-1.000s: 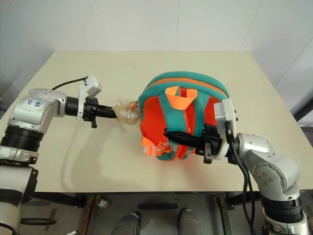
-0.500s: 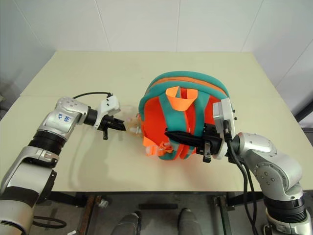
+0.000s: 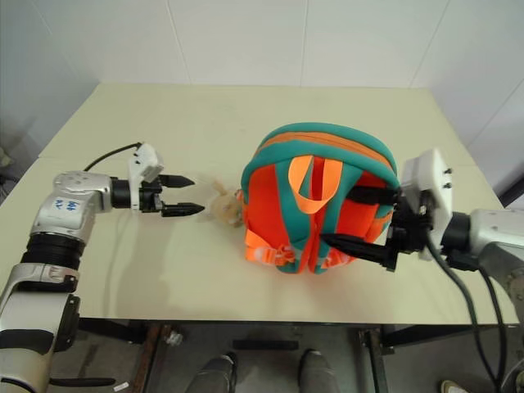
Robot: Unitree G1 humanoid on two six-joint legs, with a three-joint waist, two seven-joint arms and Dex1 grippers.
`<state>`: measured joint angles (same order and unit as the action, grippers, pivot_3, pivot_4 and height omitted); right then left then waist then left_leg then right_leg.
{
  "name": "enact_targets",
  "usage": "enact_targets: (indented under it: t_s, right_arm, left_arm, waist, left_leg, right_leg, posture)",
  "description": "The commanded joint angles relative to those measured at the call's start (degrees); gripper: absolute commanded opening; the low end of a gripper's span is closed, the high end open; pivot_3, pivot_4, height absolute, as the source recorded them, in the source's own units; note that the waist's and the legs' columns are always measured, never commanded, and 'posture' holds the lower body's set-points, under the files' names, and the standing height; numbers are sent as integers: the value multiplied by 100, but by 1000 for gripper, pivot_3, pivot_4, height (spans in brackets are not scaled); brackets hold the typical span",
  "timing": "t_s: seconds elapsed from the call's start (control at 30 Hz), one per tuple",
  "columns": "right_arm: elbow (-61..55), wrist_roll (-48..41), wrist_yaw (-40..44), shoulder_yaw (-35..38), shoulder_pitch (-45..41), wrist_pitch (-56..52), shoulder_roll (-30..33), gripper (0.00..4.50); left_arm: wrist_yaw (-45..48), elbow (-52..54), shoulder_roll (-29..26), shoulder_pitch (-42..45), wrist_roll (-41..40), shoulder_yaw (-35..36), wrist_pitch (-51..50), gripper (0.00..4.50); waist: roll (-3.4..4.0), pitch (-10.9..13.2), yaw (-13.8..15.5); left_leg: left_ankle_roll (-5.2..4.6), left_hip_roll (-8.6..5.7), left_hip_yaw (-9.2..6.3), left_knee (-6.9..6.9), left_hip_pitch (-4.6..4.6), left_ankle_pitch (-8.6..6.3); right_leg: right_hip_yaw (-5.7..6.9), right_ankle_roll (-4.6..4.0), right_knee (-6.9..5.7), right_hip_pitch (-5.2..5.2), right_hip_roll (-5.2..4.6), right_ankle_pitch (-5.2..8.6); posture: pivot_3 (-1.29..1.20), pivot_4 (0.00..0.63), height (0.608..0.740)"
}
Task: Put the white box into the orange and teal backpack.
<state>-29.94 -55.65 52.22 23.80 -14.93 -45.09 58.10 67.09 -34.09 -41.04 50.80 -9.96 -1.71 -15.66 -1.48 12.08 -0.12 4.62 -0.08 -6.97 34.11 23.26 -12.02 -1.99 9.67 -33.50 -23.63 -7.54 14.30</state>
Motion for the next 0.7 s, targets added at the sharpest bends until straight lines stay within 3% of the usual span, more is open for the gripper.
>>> enact_targets:
  t_s: [0.03, 0.37, 0.53, 0.7]
  right_arm:
    - [-32, 154, 402, 903, 591, -81, 374, 4500]
    - [961, 1781, 1842, 3103, 2775, 476, 718, 4500]
    - [1873, 1916, 1351, 2966, 2090, 1155, 352, 4500]
    - [1716, 1892, 1393, 2709, 2181, 1133, 141, 4500]
  left_arm:
    - [119, -206, -169, -122, -185, 389, 532, 4459]
    - [891, -832, -79, -191, -962, 1295, 1688, 4459]
    - [1366, -1116, 55, -175, -1299, 1582, 1854, 4459]
    - [1620, -1027, 24, -293, -1436, 1626, 1742, 4459]
  waist:
    - [0, 0, 21]
    - [-1, -1, 24]
    - [0, -1, -73]
    - [0, -1, -102]
  left_leg:
    - [0, 0, 0, 0, 0, 0]
    - [0, -1, 7, 7, 0, -5]
    - [-4, 4, 15, 11, -6, -3]
    - [-8, 4, 15, 11, -4, 1]
  right_leg:
    - [0, 0, 0, 2, 0, 0]
    - [0, 3, 12, 10, -1, -1]
    - [-1, -24, 46, 23, 1, -7]
    - [-1, -12, 45, 25, 0, -16]
  posture:
    - [0, 150, 740]
    - [0, 150, 740]
    - [0, 150, 740]
    - [0, 150, 740]
